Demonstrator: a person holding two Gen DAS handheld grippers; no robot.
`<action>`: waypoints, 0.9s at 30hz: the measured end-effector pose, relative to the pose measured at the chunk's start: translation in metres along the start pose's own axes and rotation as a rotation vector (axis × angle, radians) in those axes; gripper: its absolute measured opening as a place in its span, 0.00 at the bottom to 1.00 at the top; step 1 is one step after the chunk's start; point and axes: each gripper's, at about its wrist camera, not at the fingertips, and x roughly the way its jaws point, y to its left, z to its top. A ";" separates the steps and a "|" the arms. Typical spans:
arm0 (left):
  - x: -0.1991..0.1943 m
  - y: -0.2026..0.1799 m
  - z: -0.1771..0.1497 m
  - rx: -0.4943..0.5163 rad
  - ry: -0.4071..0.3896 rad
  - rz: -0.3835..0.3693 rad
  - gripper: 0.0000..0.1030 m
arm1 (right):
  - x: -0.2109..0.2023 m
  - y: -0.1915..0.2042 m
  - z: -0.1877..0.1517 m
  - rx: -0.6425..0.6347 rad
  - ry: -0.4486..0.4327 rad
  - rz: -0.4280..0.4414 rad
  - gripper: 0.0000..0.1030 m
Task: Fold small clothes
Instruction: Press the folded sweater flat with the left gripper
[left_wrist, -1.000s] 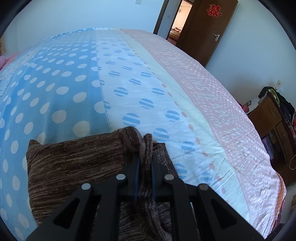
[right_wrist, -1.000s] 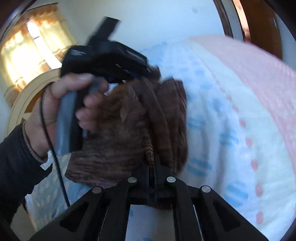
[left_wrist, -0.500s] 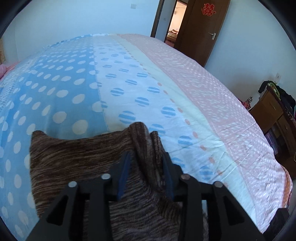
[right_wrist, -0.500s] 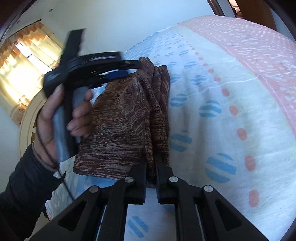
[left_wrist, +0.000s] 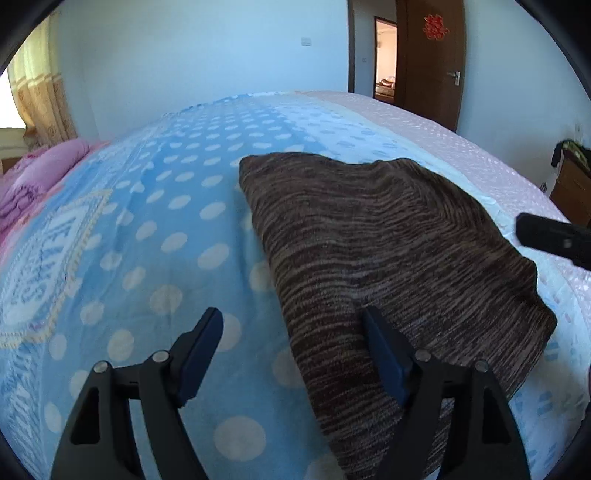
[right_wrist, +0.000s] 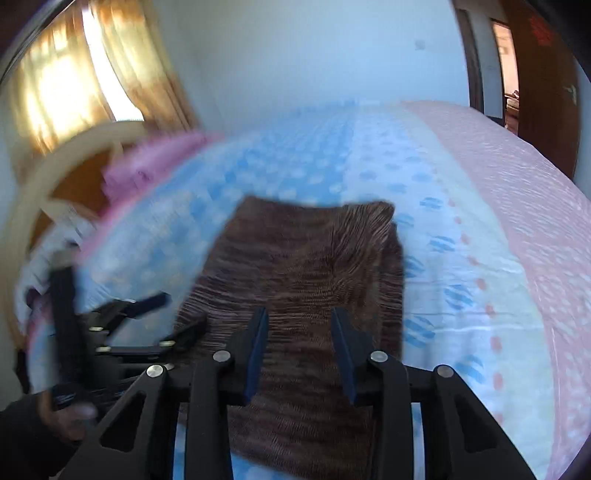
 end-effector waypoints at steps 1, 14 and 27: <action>0.001 0.004 -0.002 -0.025 -0.001 -0.011 0.82 | 0.024 -0.005 0.005 -0.001 0.085 -0.047 0.33; 0.001 0.034 -0.022 -0.200 0.048 -0.157 0.91 | 0.062 0.078 0.068 -0.315 0.063 -0.050 0.25; -0.004 0.039 -0.029 -0.238 0.033 -0.149 0.92 | 0.114 0.097 0.075 -0.340 0.121 0.059 0.24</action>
